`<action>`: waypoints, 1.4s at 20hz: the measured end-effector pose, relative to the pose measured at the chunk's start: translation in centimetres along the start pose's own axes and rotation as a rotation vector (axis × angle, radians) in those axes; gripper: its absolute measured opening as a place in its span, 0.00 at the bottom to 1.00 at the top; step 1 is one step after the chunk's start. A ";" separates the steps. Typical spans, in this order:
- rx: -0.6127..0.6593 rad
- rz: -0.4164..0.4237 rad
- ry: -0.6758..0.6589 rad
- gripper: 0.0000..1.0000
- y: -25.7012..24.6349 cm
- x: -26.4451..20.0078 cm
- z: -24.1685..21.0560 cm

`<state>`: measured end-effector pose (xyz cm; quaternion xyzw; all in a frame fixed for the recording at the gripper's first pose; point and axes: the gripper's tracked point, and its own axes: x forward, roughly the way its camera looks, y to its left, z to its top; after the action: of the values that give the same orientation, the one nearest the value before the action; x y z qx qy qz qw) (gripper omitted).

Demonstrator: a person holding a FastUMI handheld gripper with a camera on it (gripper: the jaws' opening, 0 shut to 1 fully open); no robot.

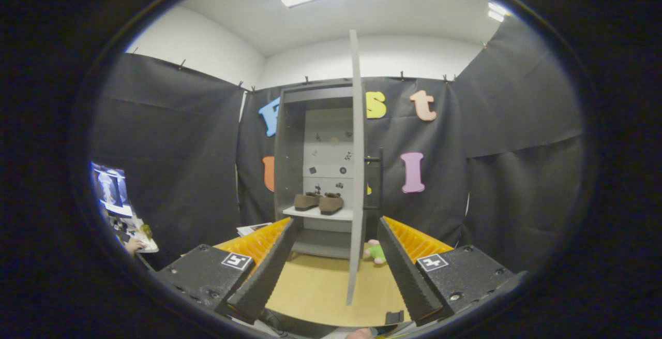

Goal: Open the shoe cabinet door, grab the shoes and put them into the shoe cabinet, then close the shoe cabinet door.

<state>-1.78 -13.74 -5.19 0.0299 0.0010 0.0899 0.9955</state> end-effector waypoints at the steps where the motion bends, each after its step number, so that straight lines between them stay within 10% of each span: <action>1: 0.004 -0.004 0.003 1.00 -1.2 -0.2 -0.2; 14: -0.094 -0.136 0.022 1.00 -16.9 4.2 -0.2; 28: -0.178 -0.164 0.052 1.00 -12.5 10.7 1.7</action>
<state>11.02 -24.22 -4.18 -0.0610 0.0215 0.0087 0.9979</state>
